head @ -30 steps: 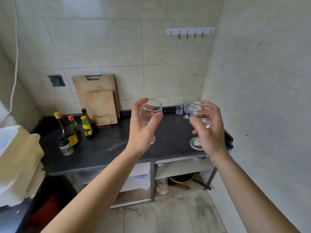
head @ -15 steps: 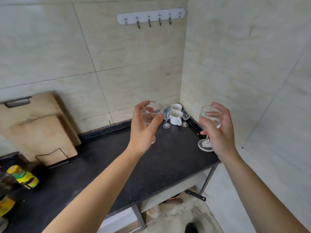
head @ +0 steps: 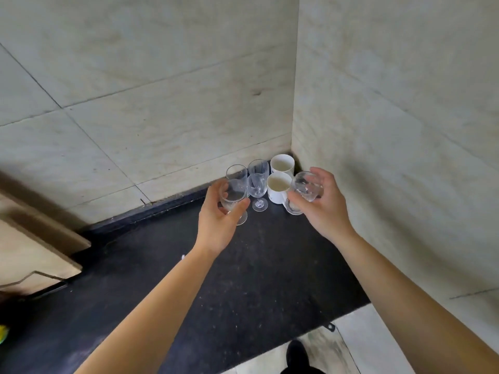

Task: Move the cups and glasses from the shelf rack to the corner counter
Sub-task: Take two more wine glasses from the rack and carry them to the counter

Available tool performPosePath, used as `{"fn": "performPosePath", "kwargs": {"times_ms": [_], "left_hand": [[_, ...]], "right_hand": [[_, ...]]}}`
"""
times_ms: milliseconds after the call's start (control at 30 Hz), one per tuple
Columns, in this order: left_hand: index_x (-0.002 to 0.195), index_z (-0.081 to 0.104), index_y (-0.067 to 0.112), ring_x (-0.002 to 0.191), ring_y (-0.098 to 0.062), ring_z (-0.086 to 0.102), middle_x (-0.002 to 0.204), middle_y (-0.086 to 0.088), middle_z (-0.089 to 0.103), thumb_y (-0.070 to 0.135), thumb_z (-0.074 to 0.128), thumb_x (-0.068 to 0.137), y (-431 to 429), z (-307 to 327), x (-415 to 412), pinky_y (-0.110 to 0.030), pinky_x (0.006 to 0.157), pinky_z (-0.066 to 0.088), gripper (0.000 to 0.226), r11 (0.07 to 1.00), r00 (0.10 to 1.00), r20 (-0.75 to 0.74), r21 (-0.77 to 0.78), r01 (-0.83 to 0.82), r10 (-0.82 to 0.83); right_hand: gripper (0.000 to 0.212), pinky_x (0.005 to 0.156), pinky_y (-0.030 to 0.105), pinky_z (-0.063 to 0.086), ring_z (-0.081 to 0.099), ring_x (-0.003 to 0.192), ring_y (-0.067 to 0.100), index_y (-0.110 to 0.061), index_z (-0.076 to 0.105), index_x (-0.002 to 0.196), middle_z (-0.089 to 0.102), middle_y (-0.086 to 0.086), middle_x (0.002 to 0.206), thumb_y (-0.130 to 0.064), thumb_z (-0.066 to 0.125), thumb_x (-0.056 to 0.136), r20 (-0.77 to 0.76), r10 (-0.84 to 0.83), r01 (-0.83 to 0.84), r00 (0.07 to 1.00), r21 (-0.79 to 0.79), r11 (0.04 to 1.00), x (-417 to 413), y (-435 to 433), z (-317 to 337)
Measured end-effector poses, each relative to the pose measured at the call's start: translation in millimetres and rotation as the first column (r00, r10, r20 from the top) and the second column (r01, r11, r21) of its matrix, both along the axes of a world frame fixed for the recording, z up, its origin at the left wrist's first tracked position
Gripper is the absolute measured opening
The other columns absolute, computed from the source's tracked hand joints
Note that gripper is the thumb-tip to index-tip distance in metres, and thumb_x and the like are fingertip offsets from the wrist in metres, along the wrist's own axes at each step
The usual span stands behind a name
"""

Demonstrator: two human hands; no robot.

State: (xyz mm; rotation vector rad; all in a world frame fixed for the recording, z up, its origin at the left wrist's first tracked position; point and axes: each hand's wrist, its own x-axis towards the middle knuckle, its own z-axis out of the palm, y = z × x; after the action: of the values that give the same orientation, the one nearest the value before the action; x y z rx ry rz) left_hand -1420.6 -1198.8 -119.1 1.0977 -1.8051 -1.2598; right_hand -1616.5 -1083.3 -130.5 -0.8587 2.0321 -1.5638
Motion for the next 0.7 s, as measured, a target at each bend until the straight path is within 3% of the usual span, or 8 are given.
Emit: {"fn": "performPosePath", "kwargs": {"times_ms": [67, 200, 300, 400, 500, 600, 700], "left_hand": [[0.122, 0.054, 0.041, 0.089, 0.004, 0.067, 0.109, 0.031, 0.064, 0.041, 0.078, 0.079, -4.8, -26.9, -17.4, -0.011, 0.068, 0.052, 0.05, 0.998, 0.999, 0.043, 0.053, 0.017, -0.019], [0.134, 0.052, 0.037, 0.108, -0.006, 0.063, 0.13, 0.009, 0.059, 0.039, 0.079, 0.08, -11.2, -79.9, -48.4, -0.027, 0.092, 0.054, 0.061, 0.99, 0.988, 0.136, 0.134, 0.052, -0.07], [0.134, 0.052, 0.039, 0.108, -0.005, 0.062, 0.13, 0.005, 0.054, 0.038, 0.079, 0.08, -17.5, -114.8, -75.0, -0.022, 0.09, 0.053, 0.061, 0.974, 0.973, 0.182, 0.2, 0.108, -0.145], [0.126, 0.052, 0.045, 0.11, -0.01, 0.06, 0.127, 0.006, 0.053, 0.037, 0.078, 0.078, -23.9, -140.1, -95.0, -0.027, 0.091, 0.052, 0.055, 0.962, 0.953, 0.231, 0.233, 0.143, -0.198], [0.137, 0.053, 0.032, 0.114, -0.012, 0.06, 0.133, 0.005, 0.056, 0.034, 0.08, 0.079, -33.0, -157.6, -112.8, -0.036, 0.097, 0.053, 0.064, 0.95, 0.938, 0.259, 0.269, 0.162, -0.233], [0.141, 0.051, 0.027, 0.111, -0.009, 0.062, 0.129, 0.007, 0.062, 0.03, 0.082, 0.078, -39.0, -165.0, -127.0, -0.029, 0.093, 0.054, 0.07, 0.935, 0.932, 0.245, 0.301, 0.188, -0.266], [0.14, 0.051, 0.027, 0.105, -0.002, 0.063, 0.12, 0.012, 0.066, 0.025, 0.081, 0.079, -41.2, -166.0, -137.4, -0.017, 0.085, 0.052, 0.068, 0.92, 0.934, 0.214, 0.334, 0.206, -0.287]], "right_hand": [[0.069, 0.081, 0.014, 0.044, 0.062, 0.107, -0.005, -0.04, 0.049, 0.13, 0.064, -0.028, 0.118, -0.048, 0.084, 0.072, 0.021, -0.016, 0.014, 1.0, 0.091, 0.996, -16.8, -5.4, -28.4], [0.066, 0.077, 0.015, 0.046, 0.064, 0.107, 0.0, -0.037, 0.053, 0.129, 0.064, -0.026, 0.112, -0.048, 0.081, 0.07, 0.071, -0.034, 0.019, 0.997, 0.214, 0.977, -39.4, -5.2, -74.7], [0.062, 0.076, 0.016, 0.044, 0.064, 0.106, 0.007, -0.031, 0.057, 0.127, 0.065, -0.015, 0.118, -0.038, 0.084, 0.071, 0.065, -0.07, 0.047, 0.995, 0.304, 0.951, -54.3, -3.5, -105.1], [0.053, 0.071, 0.016, 0.044, 0.065, 0.102, 0.013, -0.027, 0.064, 0.12, 0.065, -0.005, 0.117, -0.033, 0.084, 0.071, 0.005, -0.045, 0.04, 0.999, 0.38, 0.924, -67.2, -7.3, -126.3], [0.053, 0.077, 0.023, 0.051, 0.065, 0.104, 0.02, -0.02, 0.065, 0.124, 0.064, 0.004, 0.121, -0.026, 0.086, 0.075, -0.029, -0.005, 0.017, 1.0, 0.43, 0.903, -83.0, -19.8, -138.1], [0.055, 0.087, 0.038, 0.056, 0.066, 0.105, 0.027, -0.011, 0.063, 0.125, 0.065, 0.014, 0.121, -0.022, 0.086, 0.076, -0.03, 0.02, -0.004, 0.999, 0.462, 0.887, -94.4, -34.3, -144.7], [0.059, 0.094, 0.04, 0.056, 0.064, 0.11, 0.026, -0.011, 0.06, 0.129, 0.064, 0.012, 0.125, -0.02, 0.086, 0.076, -0.036, 0.021, -0.002, 0.999, 0.462, 0.887, -98.3, -44.6, -145.8]]}}
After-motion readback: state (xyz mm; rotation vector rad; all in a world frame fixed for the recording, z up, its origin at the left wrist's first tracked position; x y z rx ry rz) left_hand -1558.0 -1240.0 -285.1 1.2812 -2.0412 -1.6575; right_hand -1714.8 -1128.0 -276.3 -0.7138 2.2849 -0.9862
